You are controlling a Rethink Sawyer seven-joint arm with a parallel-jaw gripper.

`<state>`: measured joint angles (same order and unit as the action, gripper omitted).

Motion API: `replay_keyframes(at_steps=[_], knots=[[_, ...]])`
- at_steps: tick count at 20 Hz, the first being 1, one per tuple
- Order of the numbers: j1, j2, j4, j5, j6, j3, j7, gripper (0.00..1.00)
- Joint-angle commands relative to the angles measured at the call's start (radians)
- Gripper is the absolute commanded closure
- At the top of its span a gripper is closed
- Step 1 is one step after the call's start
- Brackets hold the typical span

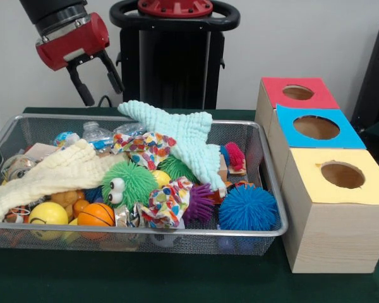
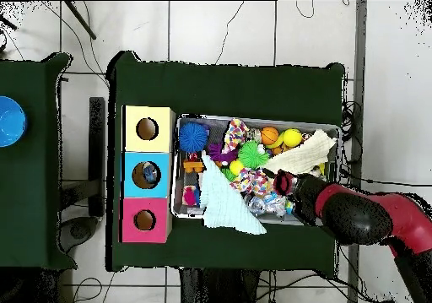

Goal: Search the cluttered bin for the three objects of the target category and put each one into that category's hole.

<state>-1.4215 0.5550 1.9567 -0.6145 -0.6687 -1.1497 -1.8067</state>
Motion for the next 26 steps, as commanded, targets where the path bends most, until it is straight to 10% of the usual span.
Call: replay_keyframes(at_steps=[1, 26], knots=[[-0.039, -0.058, -0.046, -0.036, -0.032, -0.024, 0.297, 0.00], [-0.133, -0.141, -0.032, -0.081, -0.075, -0.002, 0.392, 0.00]])
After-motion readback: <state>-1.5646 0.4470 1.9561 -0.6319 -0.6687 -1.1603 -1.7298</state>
